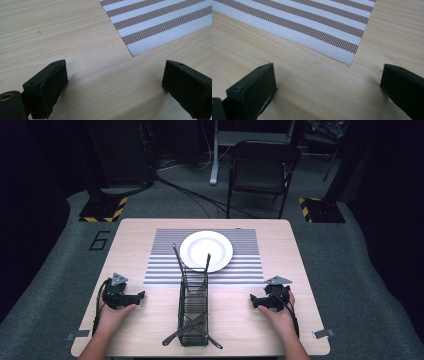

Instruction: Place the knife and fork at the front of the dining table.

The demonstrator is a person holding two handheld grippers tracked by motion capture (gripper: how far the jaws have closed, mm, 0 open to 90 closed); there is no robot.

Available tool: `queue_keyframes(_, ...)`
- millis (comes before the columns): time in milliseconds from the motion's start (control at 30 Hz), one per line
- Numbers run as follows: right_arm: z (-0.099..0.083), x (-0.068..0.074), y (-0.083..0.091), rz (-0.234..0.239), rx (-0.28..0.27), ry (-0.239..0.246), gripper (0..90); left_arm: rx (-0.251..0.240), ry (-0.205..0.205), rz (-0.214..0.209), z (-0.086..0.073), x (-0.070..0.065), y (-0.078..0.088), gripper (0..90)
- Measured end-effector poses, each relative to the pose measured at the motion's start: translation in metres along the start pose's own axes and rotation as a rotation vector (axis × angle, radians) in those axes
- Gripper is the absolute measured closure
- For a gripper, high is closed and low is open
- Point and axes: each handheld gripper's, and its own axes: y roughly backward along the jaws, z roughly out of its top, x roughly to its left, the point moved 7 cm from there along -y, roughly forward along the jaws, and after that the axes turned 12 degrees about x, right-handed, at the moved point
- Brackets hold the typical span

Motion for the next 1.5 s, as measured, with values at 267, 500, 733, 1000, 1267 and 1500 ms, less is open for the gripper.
queue_keyframes(267, 0.0, 0.0, 0.0, 0.0, 0.0, 0.0, 0.0, 0.002, 0.001, -0.001, 0.0, 0.0, 0.0, 6.2)
queue_keyframes(500, 0.0, 0.0, 0.0, -0.001, 0.0, -0.002, 0.0, -0.007, 0.003, 0.001, 0.0, 0.0, 0.0, 6.2)
queue_keyframes(733, 0.003, 0.004, 0.006, -0.004, -0.005, -0.013, 18.1, -0.006, 0.002, -0.001, 0.0, 0.0, 0.0, 6.2)
queue_keyframes(1000, 0.015, 0.024, 0.023, 0.004, -0.037, 0.054, 24.4, -0.009, 0.002, 0.001, 0.0, 0.0, -0.001, 6.2)
queue_keyframes(1267, 0.022, 0.047, 0.036, 0.105, -0.017, 0.086, 39.0, -0.009, 0.002, 0.002, 0.0, 0.0, -0.001, 6.2)
queue_keyframes(1500, 0.035, 0.059, 0.049, 0.197, -0.009, 0.074, 39.5, -0.001, -0.001, 0.0, 0.0, 0.0, 0.0, 6.2)
